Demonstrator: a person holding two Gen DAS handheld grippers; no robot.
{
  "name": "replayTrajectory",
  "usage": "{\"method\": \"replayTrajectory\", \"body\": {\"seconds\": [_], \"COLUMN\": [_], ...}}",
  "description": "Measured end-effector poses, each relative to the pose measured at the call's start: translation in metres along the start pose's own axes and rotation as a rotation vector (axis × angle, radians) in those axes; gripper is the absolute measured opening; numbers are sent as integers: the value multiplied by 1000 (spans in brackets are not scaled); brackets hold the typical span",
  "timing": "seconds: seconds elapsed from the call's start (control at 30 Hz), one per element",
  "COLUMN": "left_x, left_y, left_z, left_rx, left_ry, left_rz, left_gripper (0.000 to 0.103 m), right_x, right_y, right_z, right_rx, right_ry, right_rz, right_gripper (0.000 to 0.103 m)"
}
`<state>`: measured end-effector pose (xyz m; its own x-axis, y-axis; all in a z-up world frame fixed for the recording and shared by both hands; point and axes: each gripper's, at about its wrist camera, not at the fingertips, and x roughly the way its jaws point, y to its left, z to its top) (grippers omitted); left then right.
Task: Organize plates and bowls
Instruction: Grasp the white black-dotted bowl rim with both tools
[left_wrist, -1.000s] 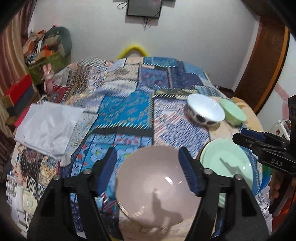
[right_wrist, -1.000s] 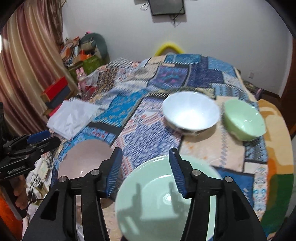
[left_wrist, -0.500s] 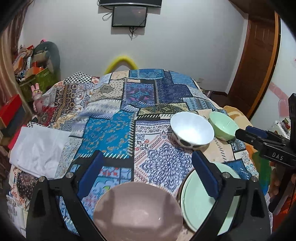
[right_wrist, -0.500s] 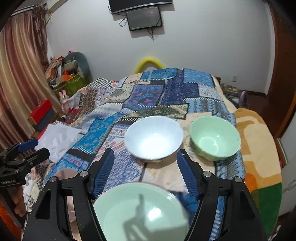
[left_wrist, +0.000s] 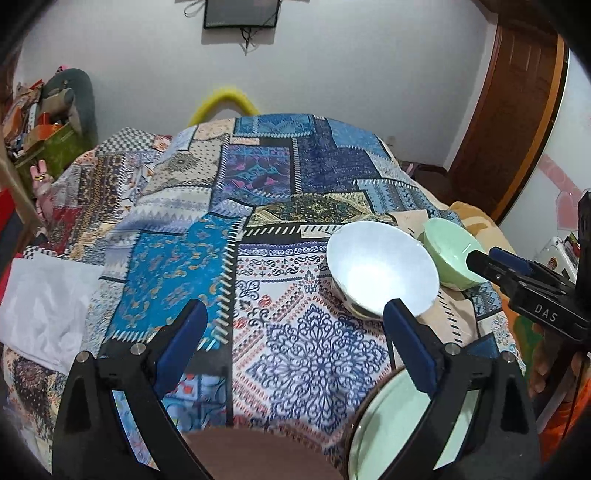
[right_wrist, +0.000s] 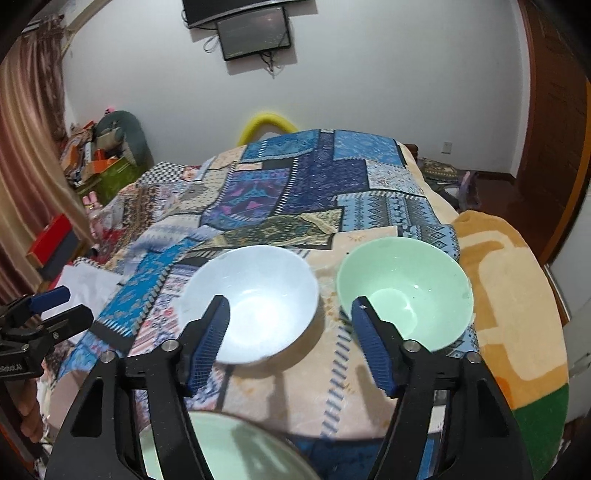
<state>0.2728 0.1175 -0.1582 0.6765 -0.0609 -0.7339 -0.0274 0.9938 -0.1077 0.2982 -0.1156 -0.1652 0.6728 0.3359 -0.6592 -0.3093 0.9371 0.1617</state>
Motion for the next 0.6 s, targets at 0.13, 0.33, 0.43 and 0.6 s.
{"method": "replayTrajectory", "body": {"seconds": [0.13, 0.33, 0.43, 0.6], "left_x": [23, 56, 73, 97], "left_y": [-4, -10, -13, -16], "left_z": [8, 18, 22, 25], "left_rx": [17, 27, 32, 33], "left_ry": [13, 47, 72, 135], "left_rz": [-11, -36, -51, -69], "left_gripper": [97, 97, 88, 70], "right_x": [19, 41, 49, 59], "right_y": [-4, -5, -8, -12], "right_z": [1, -3, -5, -7], "right_rx": [-3, -19, -15, -1], "right_ry": [36, 94, 118, 155], "right_rz": [-1, 3, 18, 35], "right_gripper": [46, 34, 29, 26]}}
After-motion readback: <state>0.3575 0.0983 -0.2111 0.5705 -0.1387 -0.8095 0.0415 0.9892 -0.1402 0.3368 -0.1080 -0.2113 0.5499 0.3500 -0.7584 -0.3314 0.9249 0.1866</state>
